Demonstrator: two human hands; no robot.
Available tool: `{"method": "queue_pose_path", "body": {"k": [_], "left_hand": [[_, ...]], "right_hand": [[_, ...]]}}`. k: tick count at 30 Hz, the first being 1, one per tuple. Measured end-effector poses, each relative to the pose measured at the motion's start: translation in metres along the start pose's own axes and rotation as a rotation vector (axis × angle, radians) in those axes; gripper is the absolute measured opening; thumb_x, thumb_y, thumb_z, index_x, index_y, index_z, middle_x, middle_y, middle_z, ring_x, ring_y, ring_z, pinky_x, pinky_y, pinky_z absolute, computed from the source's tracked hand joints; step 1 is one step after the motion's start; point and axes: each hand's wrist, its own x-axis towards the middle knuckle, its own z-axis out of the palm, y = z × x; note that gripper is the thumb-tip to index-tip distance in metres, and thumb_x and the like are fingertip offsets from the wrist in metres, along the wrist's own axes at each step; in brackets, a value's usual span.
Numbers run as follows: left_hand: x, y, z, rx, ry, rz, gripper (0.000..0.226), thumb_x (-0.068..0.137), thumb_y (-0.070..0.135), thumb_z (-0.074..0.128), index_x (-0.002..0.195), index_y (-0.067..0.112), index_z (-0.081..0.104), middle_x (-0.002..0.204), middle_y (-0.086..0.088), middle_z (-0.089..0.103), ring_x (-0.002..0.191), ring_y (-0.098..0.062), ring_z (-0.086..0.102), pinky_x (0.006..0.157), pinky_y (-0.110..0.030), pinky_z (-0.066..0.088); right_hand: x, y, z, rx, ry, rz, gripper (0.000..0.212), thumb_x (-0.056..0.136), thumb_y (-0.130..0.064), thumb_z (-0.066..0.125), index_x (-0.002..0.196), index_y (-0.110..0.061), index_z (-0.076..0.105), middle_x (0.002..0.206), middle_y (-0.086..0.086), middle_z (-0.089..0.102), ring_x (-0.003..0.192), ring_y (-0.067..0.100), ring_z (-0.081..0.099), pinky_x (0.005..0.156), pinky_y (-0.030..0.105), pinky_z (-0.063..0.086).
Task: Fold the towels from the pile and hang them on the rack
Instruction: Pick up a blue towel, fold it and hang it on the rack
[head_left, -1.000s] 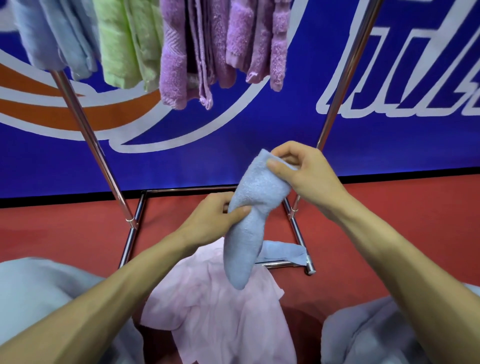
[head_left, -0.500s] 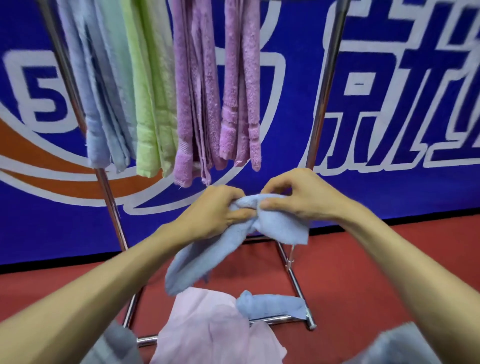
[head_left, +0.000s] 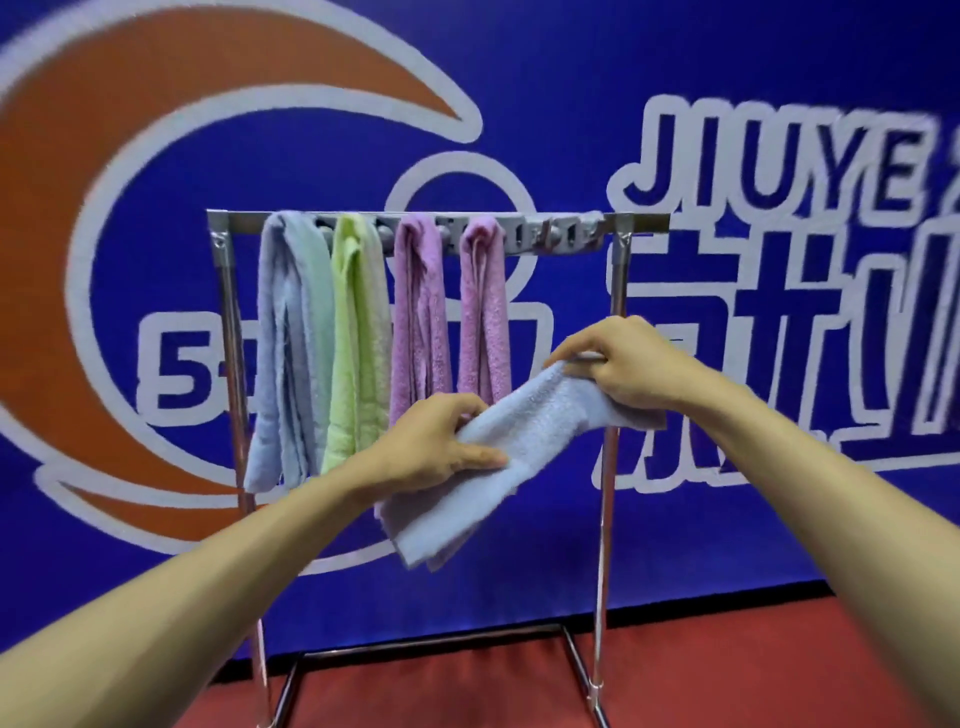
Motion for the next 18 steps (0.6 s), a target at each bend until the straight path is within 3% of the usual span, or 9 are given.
{"method": "queue_pose_path", "body": {"k": [4,7,11,14,18], "left_hand": [[0.008,0.012,-0.027,0.059,0.021,0.021,0.015,0.078,0.032,0.076,0.074,0.025,0.064,0.070,0.010,0.064,0.061,0.001,0.055,0.060,-0.022,0.043],[0.017,0.022,-0.044,0.108,0.025,0.032,0.016,0.082,0.031,0.073,0.069,0.028,0.063,0.067,0.012,0.062,0.060,0.001,0.053,0.060,-0.018,0.040],[0.027,0.031,-0.058,0.242,-0.043,-0.012,0.021,0.083,0.033,0.070,0.081,0.013,0.068,0.079,-0.002,0.066,0.069,-0.013,0.057,0.063,-0.026,0.045],[0.035,0.031,-0.065,0.290,-0.070,-0.033,0.023,0.085,0.031,0.070,0.091,0.009,0.069,0.091,-0.006,0.071,0.082,-0.019,0.063,0.074,-0.033,0.050],[0.043,0.026,-0.064,0.311,-0.050,-0.018,0.015,0.086,0.023,0.068,0.092,0.009,0.068,0.094,-0.009,0.071,0.091,-0.023,0.065,0.080,-0.035,0.050]], "right_hand": [[0.006,-0.001,-0.028,-0.127,0.084,0.060,0.015,0.093,-0.024,0.056,0.097,-0.030,0.069,0.100,-0.001,0.069,0.094,0.020,0.062,0.081,0.046,0.054],[0.007,-0.004,-0.041,-0.210,0.068,0.083,0.011,0.093,-0.024,0.053,0.091,-0.026,0.063,0.093,0.000,0.067,0.084,0.019,0.063,0.077,0.044,0.055],[0.010,-0.009,-0.048,-0.197,0.011,0.070,0.011,0.092,-0.012,0.052,0.089,-0.016,0.062,0.090,0.000,0.064,0.085,0.018,0.061,0.070,0.032,0.053],[0.011,-0.010,-0.050,-0.126,0.018,0.054,0.027,0.087,0.003,0.048,0.099,-0.015,0.064,0.093,-0.002,0.057,0.091,0.018,0.058,0.070,0.028,0.045],[0.013,-0.004,-0.044,-0.082,0.040,0.065,0.038,0.084,0.007,0.042,0.107,-0.015,0.065,0.099,0.002,0.058,0.095,0.019,0.058,0.076,0.030,0.051]]}}
